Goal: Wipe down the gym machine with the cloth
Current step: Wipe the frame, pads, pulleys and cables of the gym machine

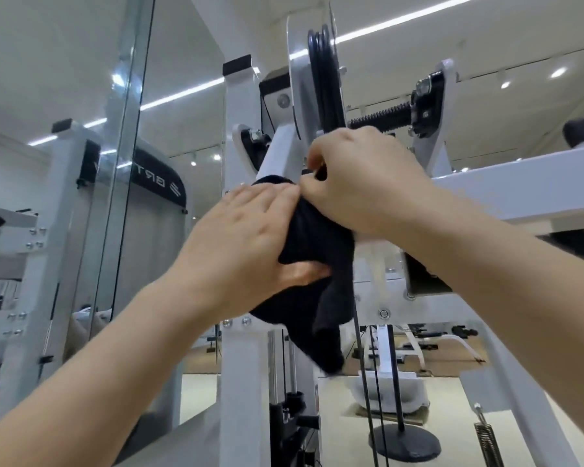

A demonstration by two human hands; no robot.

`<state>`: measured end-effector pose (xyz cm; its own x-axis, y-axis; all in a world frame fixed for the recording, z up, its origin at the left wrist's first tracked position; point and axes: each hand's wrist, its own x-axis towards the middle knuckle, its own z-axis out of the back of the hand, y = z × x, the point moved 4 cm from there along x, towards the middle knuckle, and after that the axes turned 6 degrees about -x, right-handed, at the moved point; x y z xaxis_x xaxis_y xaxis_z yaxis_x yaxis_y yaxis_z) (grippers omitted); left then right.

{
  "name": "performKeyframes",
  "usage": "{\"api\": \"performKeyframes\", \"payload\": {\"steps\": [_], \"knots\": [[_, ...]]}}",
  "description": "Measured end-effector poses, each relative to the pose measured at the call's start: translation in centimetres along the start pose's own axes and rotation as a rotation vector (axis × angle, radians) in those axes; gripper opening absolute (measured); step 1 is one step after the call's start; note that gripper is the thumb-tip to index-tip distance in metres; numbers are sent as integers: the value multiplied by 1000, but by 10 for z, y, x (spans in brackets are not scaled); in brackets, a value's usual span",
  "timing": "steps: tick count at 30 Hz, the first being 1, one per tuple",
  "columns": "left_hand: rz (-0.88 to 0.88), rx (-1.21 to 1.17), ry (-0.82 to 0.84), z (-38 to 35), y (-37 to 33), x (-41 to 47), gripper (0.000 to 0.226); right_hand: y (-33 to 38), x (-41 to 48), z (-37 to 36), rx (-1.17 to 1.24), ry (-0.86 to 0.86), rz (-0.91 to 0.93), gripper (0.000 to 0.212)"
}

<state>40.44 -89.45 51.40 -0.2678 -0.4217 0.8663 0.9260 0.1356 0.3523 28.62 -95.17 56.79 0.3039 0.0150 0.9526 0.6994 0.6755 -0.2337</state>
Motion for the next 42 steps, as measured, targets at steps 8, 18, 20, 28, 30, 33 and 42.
{"api": "performKeyframes", "payload": {"steps": [8,18,20,28,30,33,42], "knots": [[-110,71,-162,-15,-15,17,83,-62,-14,32,-71,266,-15,63],[-262,15,-328,-14,-135,72,69,-122,-53,62,-150,-66,-26,40],[-261,-16,-306,-15,-123,65,68,-117,-57,63,-90,-54,26,43],[-41,-47,-221,-16,-35,26,86,-116,-73,64,-291,-57,93,58],[-152,-46,-257,-15,-64,37,83,-139,-74,76,-337,-109,-11,49],[-220,28,-273,-13,-134,68,72,-173,-75,85,-311,-87,-148,41],[-70,-649,409,4,-179,130,62,-218,-77,103,-312,164,-171,59]]}}
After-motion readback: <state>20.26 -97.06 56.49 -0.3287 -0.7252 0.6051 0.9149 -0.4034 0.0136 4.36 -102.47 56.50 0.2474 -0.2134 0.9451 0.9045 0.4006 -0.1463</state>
